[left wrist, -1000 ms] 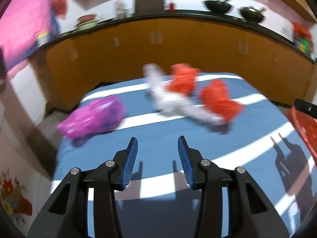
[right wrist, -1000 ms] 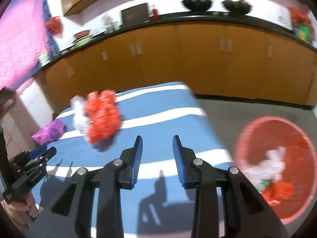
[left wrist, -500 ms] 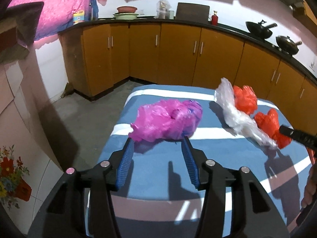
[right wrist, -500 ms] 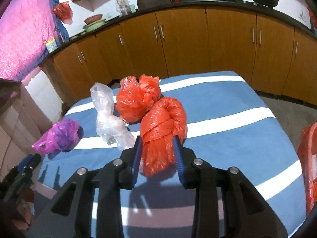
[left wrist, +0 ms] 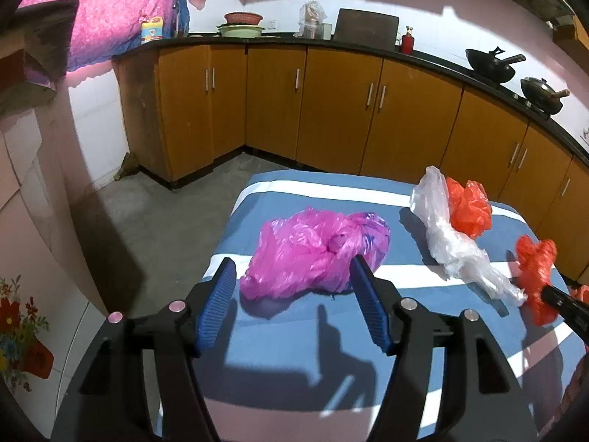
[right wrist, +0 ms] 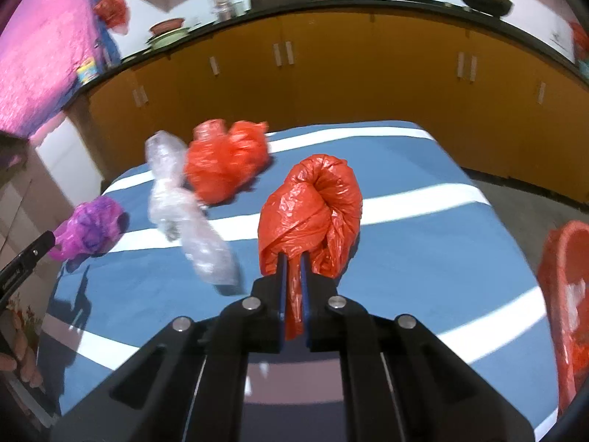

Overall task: Collect trash
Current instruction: 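Return to the table and grasp a twisted red bag with the right tool, then grasp the magenta bag with the left tool while the right tool holds the red bag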

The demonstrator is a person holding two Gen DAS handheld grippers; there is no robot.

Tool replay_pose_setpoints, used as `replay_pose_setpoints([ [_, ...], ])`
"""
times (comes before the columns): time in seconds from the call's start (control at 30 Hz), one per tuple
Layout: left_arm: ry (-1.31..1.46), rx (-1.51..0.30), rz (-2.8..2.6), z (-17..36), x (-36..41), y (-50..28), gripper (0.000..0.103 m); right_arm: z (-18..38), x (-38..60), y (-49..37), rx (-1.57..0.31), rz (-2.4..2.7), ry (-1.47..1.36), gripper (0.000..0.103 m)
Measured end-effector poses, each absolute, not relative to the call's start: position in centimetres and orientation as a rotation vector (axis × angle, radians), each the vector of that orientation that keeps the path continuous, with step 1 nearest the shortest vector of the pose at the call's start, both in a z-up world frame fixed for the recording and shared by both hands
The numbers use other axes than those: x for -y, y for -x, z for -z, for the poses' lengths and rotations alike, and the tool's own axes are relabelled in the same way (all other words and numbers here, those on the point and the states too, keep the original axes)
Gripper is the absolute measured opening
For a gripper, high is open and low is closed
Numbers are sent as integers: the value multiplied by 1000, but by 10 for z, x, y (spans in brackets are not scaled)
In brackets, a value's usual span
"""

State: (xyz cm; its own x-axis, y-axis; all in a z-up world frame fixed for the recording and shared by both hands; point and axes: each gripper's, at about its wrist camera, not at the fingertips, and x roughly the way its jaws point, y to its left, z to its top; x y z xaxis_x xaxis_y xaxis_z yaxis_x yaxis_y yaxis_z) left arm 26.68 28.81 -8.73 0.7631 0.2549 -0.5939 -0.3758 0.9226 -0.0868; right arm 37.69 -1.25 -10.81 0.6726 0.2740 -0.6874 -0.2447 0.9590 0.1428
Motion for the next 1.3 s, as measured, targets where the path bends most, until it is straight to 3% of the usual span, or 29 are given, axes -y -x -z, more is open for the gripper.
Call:
replay_pose_setpoints([
  [0.33, 231, -730, -351, 100, -308, -302, 64, 111, 45, -372, -794, -247, -65, 8],
  [0.67, 274, -758, -230, 112, -302, -297, 44, 110, 40, -365, -797, -255, -61, 8],
  [0.8, 277, -757, -206, 111, -299, -295, 26, 109, 38, -363, -798, -257, -57, 8],
  [0.9, 265, -754, -198, 108, -295, -293, 21, 108, 37, -361, -797, -262, -58, 8],
  [1.3, 237, -725, -153, 90, -263, -277, 15, 88, 48, -335, -761, -288, -57, 8],
])
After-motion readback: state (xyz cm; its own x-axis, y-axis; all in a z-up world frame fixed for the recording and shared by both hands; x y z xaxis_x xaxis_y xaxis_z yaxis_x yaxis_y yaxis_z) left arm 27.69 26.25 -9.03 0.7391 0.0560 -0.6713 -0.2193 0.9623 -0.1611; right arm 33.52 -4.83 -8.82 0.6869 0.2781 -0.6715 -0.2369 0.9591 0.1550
